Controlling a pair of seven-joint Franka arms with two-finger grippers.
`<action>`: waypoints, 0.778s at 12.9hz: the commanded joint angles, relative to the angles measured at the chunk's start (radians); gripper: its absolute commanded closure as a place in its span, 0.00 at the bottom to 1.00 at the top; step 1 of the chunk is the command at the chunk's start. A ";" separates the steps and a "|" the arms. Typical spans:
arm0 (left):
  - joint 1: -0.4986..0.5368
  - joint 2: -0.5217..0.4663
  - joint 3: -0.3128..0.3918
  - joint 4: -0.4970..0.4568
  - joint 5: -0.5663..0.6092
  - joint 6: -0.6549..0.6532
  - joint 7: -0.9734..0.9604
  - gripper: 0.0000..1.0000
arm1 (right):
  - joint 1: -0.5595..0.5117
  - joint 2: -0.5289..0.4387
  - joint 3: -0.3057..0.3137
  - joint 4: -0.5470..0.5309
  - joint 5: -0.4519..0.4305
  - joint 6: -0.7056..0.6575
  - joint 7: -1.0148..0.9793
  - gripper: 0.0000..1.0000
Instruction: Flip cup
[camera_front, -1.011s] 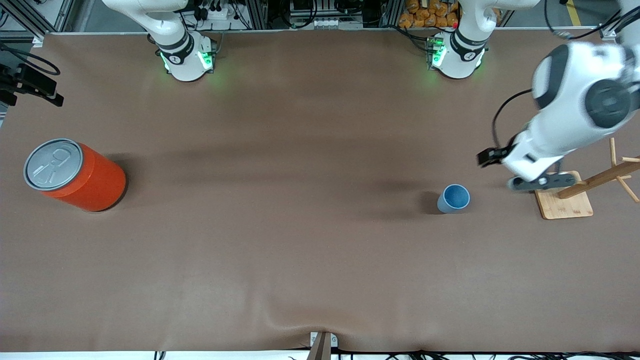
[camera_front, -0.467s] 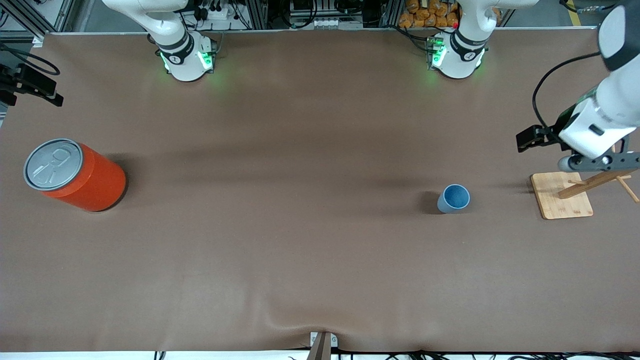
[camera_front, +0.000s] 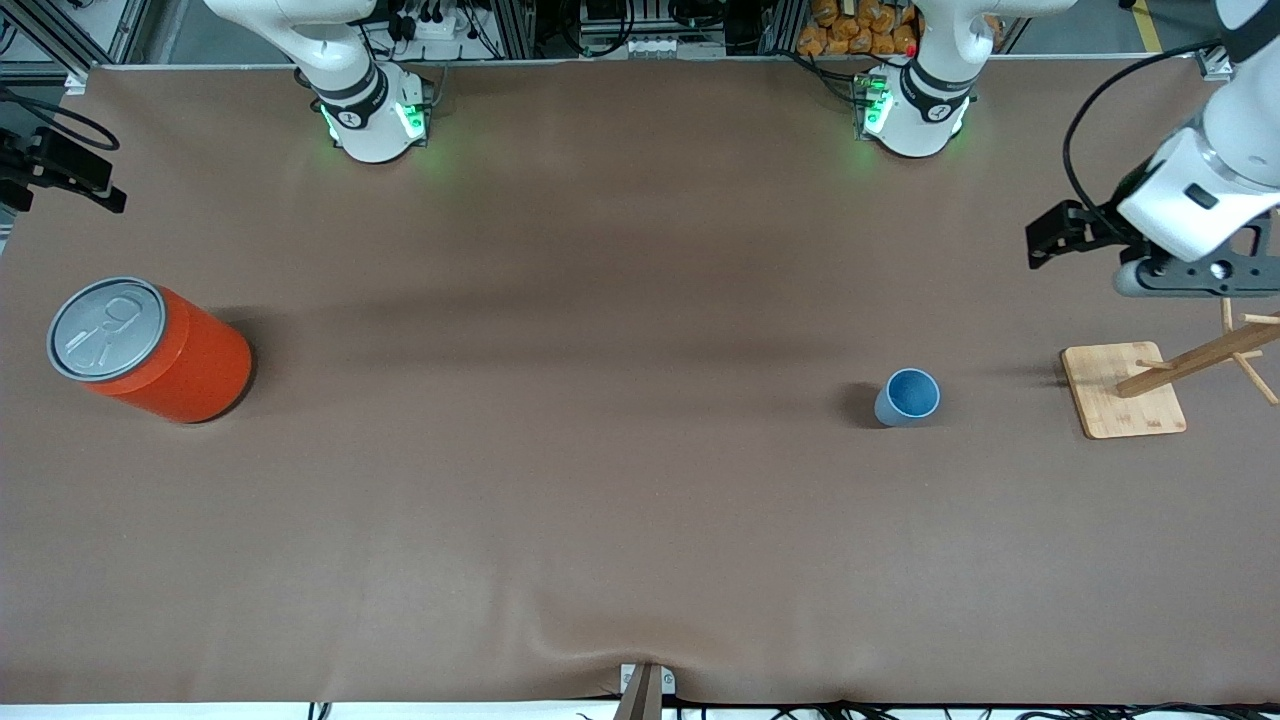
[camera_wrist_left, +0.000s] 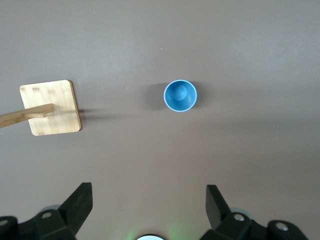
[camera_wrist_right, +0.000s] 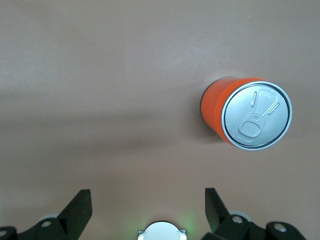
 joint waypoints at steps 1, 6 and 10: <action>0.018 -0.001 -0.010 0.047 -0.010 -0.054 0.006 0.00 | -0.002 0.009 -0.001 0.023 -0.004 -0.016 -0.007 0.00; 0.018 0.013 0.004 0.047 -0.002 -0.056 0.068 0.00 | -0.001 0.009 -0.001 0.023 -0.004 -0.016 -0.006 0.00; 0.020 0.012 0.004 0.047 -0.002 -0.056 0.069 0.00 | 0.001 0.009 -0.001 0.023 -0.002 -0.017 -0.007 0.00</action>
